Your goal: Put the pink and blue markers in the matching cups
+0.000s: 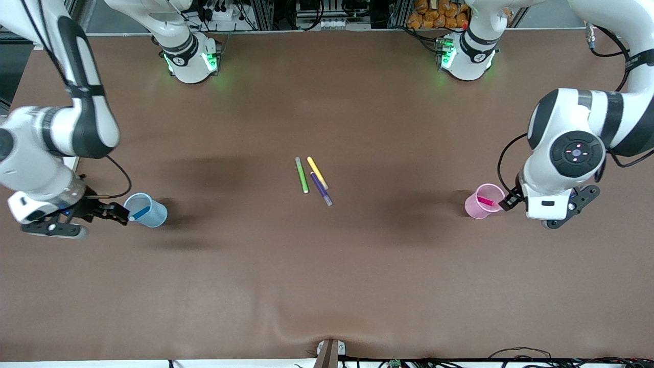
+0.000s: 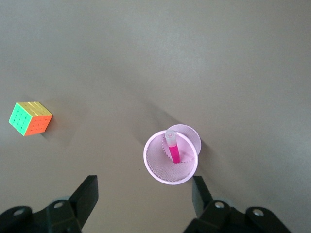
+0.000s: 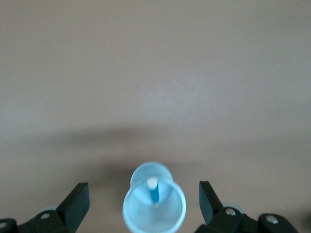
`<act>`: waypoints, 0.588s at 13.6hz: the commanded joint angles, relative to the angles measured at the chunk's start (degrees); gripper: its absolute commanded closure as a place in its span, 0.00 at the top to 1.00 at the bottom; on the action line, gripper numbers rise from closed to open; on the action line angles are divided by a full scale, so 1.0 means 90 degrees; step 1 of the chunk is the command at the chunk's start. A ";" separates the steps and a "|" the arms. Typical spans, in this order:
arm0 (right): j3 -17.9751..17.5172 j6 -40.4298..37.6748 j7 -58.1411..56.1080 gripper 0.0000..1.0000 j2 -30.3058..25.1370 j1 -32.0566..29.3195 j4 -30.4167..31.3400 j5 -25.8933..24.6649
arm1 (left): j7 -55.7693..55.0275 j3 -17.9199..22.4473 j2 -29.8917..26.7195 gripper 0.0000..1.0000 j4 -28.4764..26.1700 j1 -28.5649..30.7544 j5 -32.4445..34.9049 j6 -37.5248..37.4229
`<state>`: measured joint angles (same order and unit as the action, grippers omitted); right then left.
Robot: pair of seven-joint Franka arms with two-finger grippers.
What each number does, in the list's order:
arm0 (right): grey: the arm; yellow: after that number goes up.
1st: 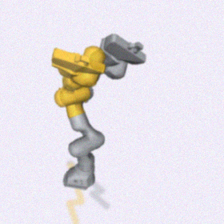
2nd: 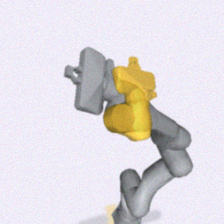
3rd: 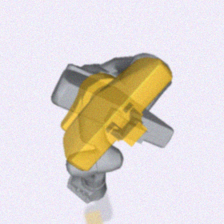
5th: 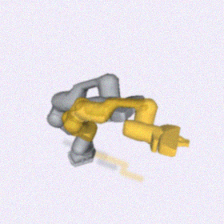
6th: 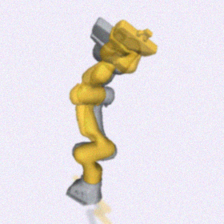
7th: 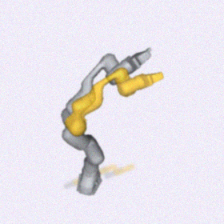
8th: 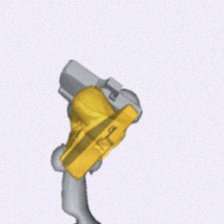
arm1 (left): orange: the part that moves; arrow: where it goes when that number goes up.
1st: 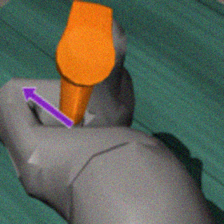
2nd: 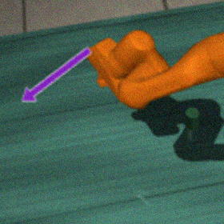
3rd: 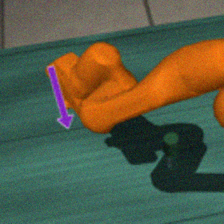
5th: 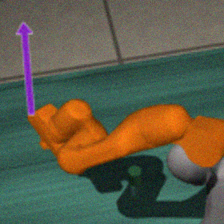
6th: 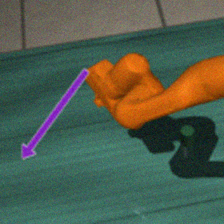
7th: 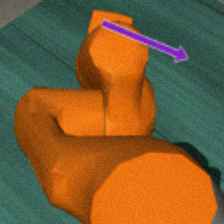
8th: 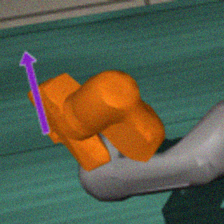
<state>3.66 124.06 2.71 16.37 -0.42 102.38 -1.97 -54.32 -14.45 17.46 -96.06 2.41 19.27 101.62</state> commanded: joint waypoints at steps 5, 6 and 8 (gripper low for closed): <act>-0.0055 -0.2523 -0.0747 1.00 0.0114 0.0036 -0.1881 0.0374 | 0.1607 -0.0007 -0.0552 1.00 -0.0049 0.0132 -0.0548 -0.0080; -0.0055 -0.2525 -0.0818 1.00 0.0105 0.0036 -0.1999 0.0578 | 0.2095 0.0052 -0.0698 1.00 -0.0079 0.0132 -0.0665 -0.0100; -0.0045 -0.2671 -0.0819 1.00 0.0075 0.0066 -0.2350 0.0678 | 0.2780 0.0276 -0.0904 1.00 -0.0069 0.0094 -0.0861 -0.0226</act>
<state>3.14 102.31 -3.32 16.39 -0.01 85.56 2.56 -35.17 -13.39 12.58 -95.94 3.07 13.87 101.03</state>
